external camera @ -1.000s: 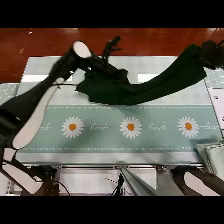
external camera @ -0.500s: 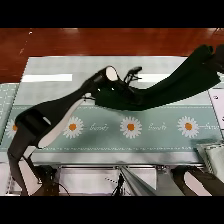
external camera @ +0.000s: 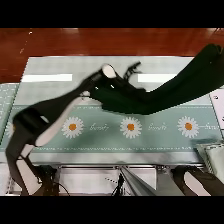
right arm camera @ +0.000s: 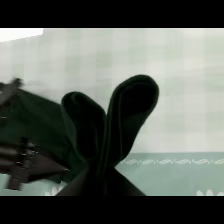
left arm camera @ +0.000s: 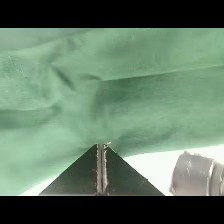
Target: Fold the shirts.
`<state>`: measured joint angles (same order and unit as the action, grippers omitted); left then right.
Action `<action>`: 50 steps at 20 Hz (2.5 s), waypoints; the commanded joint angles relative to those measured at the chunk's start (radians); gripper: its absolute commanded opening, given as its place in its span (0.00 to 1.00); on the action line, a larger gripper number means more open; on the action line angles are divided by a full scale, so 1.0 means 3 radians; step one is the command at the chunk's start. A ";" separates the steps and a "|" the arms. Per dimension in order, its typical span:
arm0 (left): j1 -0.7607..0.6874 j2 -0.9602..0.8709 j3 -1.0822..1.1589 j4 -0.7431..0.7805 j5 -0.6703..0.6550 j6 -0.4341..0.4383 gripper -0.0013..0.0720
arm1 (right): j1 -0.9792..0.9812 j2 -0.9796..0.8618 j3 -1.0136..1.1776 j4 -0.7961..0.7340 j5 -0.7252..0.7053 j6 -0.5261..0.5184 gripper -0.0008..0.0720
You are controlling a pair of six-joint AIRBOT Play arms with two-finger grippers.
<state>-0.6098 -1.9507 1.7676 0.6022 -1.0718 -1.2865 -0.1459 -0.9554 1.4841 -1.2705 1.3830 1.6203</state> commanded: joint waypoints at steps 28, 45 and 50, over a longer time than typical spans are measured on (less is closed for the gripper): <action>0.2717 0.2640 0.0001 0.0764 -0.0858 -0.0090 0.05 | 0.2651 -0.2261 0.0004 0.0393 -0.2565 0.0841 0.69; 0.2717 0.2630 -0.0008 0.1113 -0.0890 -0.0080 0.05 | -0.0231 -0.1291 -0.1134 0.0587 -0.0267 -0.0388 0.84; 0.2717 0.2591 -0.0009 0.1113 -0.1057 -0.0080 0.05 | -0.0075 -0.1292 -0.1919 0.1478 -0.1227 -0.0676 0.84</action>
<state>0.2050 -1.1683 1.7653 0.9344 -1.3643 -1.3102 -0.1692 -1.3437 1.0298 -1.0412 1.1732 1.4750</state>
